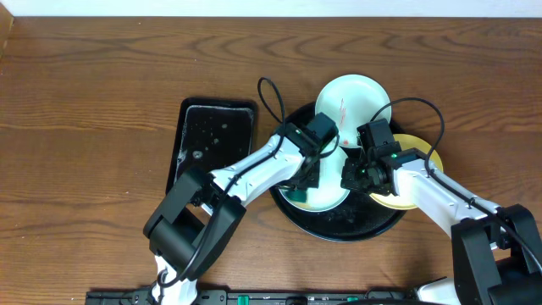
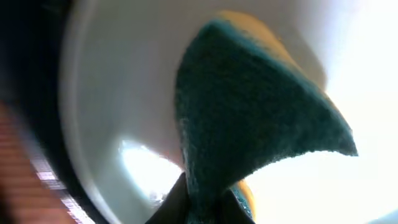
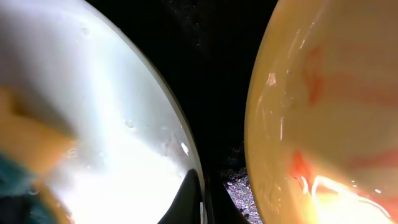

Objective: Clean dirty plates on tray and stack at the side
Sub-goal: 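Scrub the held pale green plate with the sponge in left gripper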

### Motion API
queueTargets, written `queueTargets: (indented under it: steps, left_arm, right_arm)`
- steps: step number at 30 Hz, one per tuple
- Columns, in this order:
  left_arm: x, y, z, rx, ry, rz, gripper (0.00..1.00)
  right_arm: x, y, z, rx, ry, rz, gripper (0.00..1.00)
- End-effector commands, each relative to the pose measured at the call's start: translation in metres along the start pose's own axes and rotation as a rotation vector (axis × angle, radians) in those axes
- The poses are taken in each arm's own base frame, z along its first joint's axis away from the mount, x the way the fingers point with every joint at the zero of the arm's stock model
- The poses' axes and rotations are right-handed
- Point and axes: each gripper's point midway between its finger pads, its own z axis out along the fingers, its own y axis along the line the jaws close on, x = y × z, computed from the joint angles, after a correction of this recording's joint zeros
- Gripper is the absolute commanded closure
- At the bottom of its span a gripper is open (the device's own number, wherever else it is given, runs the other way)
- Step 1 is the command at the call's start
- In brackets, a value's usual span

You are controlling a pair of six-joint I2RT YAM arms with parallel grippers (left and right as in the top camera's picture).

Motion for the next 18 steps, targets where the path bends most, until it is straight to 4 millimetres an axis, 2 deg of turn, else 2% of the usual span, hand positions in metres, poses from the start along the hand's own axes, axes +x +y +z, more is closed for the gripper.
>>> queueTargets:
  steps: [1, 4, 7, 9, 14, 18]
  left_arm:
    - [-0.015, 0.082, 0.009, -0.421, -0.103, 0.021, 0.92]
    - [-0.026, 0.08, -0.001, -0.432, -0.137, 0.019, 0.92]
    - [-0.036, 0.065, -0.01, -0.373, -0.15, 0.008, 0.92]
    - [-0.034, 0.043, -0.007, -0.257, -0.115, -0.004, 0.92]
    - [-0.02, -0.044, 0.001, 0.206, 0.014, -0.006, 0.92]
    - [-0.01, -0.08, 0.001, 0.372, 0.073, -0.038, 0.91]
  right_arm:
    - [0.005, -0.025, 0.007, 0.109, 0.005, 0.016, 0.99]
    - [0.006, -0.025, 0.007, 0.11, 0.007, 0.017, 0.99]
    - [0.006, -0.025, 0.007, 0.111, 0.009, 0.017, 0.99]
    - [0.007, -0.026, 0.007, 0.113, 0.011, 0.017, 0.99]
    - [0.008, -0.027, 0.007, 0.117, 0.018, 0.018, 0.99]
    - [0.008, -0.026, 0.007, 0.116, 0.017, 0.018, 0.99]
